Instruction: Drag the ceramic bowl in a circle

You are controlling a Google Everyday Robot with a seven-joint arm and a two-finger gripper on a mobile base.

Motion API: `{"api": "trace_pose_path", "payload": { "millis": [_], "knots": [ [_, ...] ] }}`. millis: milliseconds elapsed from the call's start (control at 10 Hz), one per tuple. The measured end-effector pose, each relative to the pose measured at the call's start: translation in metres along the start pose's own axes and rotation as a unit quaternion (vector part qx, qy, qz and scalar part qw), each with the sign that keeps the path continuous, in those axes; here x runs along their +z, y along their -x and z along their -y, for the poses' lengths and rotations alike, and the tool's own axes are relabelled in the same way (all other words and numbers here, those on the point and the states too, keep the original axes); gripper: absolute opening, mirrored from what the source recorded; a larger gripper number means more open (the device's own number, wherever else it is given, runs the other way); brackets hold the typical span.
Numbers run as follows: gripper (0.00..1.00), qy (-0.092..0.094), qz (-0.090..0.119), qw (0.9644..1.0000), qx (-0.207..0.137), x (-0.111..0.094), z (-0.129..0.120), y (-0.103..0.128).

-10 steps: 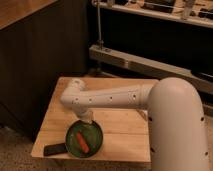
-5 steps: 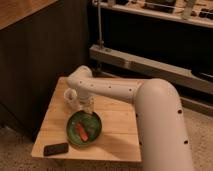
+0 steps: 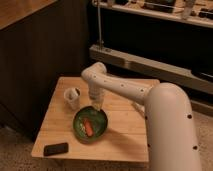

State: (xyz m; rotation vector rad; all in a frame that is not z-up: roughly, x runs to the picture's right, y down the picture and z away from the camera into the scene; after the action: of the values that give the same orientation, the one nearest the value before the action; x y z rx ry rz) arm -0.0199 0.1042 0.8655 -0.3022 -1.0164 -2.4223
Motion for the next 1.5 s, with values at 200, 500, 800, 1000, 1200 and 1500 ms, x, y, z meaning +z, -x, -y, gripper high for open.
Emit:
{"api": "trace_pose_path", "payload": {
  "millis": [200,500,800,1000,1200,1500],
  "knots": [
    [0.01,-0.006,-0.004,0.9994,0.034,0.003,-0.017,0.018],
    [0.01,-0.011,-0.006,0.9983,0.057,0.009,-0.045,0.049],
    [0.01,-0.018,-0.01,0.9965,0.081,0.014,-0.074,0.073],
    [0.01,-0.022,-0.008,0.9958,0.088,0.014,-0.08,0.087],
    [0.01,-0.025,-0.006,0.9953,0.094,0.017,-0.079,0.109],
    [0.01,-0.032,-0.005,0.9944,0.1,0.019,-0.083,0.129]
  ]
}}
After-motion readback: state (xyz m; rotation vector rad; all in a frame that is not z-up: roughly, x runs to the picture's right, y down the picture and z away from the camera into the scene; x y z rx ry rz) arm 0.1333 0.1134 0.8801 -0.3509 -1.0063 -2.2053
